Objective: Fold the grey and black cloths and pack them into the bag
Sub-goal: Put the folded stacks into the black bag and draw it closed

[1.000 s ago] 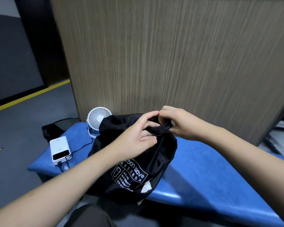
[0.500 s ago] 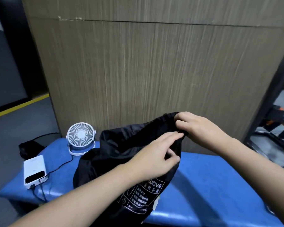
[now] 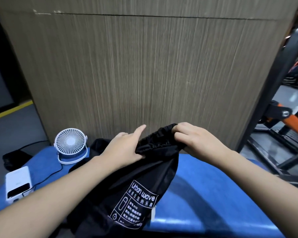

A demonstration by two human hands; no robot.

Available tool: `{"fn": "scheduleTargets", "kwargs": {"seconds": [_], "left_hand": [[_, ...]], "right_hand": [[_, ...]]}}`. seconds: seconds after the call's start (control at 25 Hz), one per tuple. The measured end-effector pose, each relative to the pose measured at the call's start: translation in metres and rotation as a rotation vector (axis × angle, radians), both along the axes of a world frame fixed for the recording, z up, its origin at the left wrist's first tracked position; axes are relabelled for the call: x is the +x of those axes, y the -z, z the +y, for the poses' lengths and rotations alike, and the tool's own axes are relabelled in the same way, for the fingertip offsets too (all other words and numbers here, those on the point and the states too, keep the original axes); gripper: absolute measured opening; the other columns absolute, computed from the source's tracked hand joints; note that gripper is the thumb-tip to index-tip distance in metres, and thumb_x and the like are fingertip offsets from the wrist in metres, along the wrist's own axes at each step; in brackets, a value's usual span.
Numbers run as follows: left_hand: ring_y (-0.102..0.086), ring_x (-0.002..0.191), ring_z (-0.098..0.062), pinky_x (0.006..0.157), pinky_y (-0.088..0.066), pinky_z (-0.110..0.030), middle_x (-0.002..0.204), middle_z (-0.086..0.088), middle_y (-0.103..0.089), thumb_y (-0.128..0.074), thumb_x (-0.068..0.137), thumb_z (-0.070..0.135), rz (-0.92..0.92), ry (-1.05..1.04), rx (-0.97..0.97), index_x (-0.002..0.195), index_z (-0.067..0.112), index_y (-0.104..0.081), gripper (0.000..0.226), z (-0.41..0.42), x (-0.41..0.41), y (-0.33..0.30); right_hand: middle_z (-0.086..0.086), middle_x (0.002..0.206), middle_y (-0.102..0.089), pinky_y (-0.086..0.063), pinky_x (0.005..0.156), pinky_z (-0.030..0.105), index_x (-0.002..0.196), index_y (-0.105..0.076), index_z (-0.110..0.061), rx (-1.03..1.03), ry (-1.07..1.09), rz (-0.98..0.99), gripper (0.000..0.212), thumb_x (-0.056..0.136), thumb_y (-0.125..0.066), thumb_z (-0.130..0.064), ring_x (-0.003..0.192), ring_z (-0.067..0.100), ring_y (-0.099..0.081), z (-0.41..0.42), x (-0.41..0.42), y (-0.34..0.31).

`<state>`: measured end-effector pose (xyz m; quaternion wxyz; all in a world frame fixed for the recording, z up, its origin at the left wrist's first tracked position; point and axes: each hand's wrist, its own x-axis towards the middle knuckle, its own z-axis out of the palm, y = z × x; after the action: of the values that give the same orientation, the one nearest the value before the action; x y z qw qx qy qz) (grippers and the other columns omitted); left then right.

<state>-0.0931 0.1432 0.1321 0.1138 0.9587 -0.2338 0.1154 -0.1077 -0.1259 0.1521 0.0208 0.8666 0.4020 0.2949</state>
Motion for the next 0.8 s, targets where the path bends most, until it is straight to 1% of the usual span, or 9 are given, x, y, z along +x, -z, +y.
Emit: {"fn": "scheduleTargets", "kwargs": {"seconds": [0.08,0.12,0.24,0.32,0.4,0.48,0.56,0.68,0.8], "left_hand": [[-0.059,0.105,-0.024,0.082,-0.04,-0.03,0.098,0.006,-0.064,-0.069,0.084,0.026,-0.06,0.006,-0.011,0.151,0.032,-0.02,0.083,0.003,0.0,0.003],[-0.061,0.103,-0.023,0.079,-0.042,-0.031,0.108,0.008,-0.065,-0.067,0.085,0.021,-0.069,0.018,-0.027,0.146,0.033,-0.026,0.075,0.004,-0.001,0.004],[-0.063,0.105,-0.022,0.084,-0.047,-0.036,0.124,0.012,-0.062,-0.063,0.085,0.015,-0.058,0.065,-0.096,0.135,0.033,-0.034,0.06,0.008,0.0,0.008],[-0.063,0.105,-0.021,0.085,-0.048,-0.037,0.123,0.013,-0.063,-0.062,0.087,0.016,-0.052,0.097,-0.138,0.133,0.034,-0.035,0.056,0.01,0.001,0.012],[-0.063,0.105,-0.019,0.083,-0.048,-0.035,0.122,0.015,-0.062,-0.062,0.088,0.021,-0.083,0.13,-0.14,0.132,0.035,-0.036,0.053,0.01,0.001,0.015],[-0.063,0.105,-0.015,0.084,-0.049,-0.033,0.123,0.016,-0.061,-0.061,0.089,0.025,-0.119,0.169,-0.136,0.132,0.036,-0.038,0.051,0.01,-0.001,0.014],[-0.063,0.103,-0.015,0.084,-0.051,-0.037,0.12,0.014,-0.06,-0.06,0.087,0.025,-0.177,0.219,-0.102,0.133,0.037,-0.04,0.051,0.009,-0.002,0.013],[-0.064,0.092,-0.018,0.074,-0.051,-0.035,0.109,0.01,-0.059,-0.06,0.09,0.031,-0.288,0.241,-0.024,0.132,0.036,-0.045,0.045,0.008,0.001,0.017],[-0.065,0.092,-0.018,0.076,-0.051,-0.036,0.114,0.011,-0.061,-0.059,0.092,0.032,-0.301,0.221,-0.008,0.133,0.035,-0.041,0.045,0.01,0.003,0.021]], "right_hand": [[0.003,0.106,-0.062,-0.053,0.074,0.035,0.09,-0.055,-0.011,-0.015,0.009,0.064,0.017,0.081,-0.067,-0.002,0.102,0.027,-0.058,-0.002,-0.003,0.003],[0.0,0.104,-0.061,-0.05,0.08,0.034,0.092,-0.056,-0.012,-0.007,0.015,0.116,0.016,0.08,-0.066,-0.007,0.101,0.025,-0.056,-0.003,-0.005,0.003],[-0.012,0.095,-0.057,-0.038,0.089,0.032,0.098,-0.055,-0.023,0.128,0.092,0.327,0.019,0.083,-0.053,-0.035,0.099,0.01,-0.047,0.002,-0.014,0.004],[-0.012,0.098,-0.057,-0.03,0.097,0.03,0.102,-0.056,-0.03,0.231,0.175,0.464,0.035,0.085,-0.04,-0.055,0.106,0.0,-0.039,0.012,-0.016,0.004],[-0.015,0.108,-0.061,-0.02,0.11,0.031,0.11,-0.061,-0.036,0.313,0.254,0.556,0.05,0.088,-0.03,-0.068,0.117,-0.001,-0.036,0.025,-0.015,0.003],[-0.019,0.116,-0.064,-0.006,0.12,0.043,0.117,-0.065,-0.04,0.346,0.349,0.591,0.047,0.095,-0.033,-0.067,0.132,0.008,-0.036,0.039,-0.012,0.004],[-0.019,0.109,-0.068,0.002,0.121,0.052,0.11,-0.07,-0.039,0.393,0.441,0.559,0.039,0.096,-0.041,-0.062,0.133,0.012,-0.039,0.054,-0.009,0.009],[-0.017,0.079,-0.066,-0.003,0.12,0.056,0.078,-0.068,-0.033,0.487,0.502,0.487,0.025,0.09,-0.059,-0.054,0.106,0.01,-0.057,0.072,-0.006,0.013],[-0.015,0.068,-0.066,-0.021,0.116,0.057,0.069,-0.063,-0.025,0.661,0.447,0.576,0.025,0.088,-0.066,-0.041,0.082,0.008,-0.062,0.074,0.0,0.012]]}}
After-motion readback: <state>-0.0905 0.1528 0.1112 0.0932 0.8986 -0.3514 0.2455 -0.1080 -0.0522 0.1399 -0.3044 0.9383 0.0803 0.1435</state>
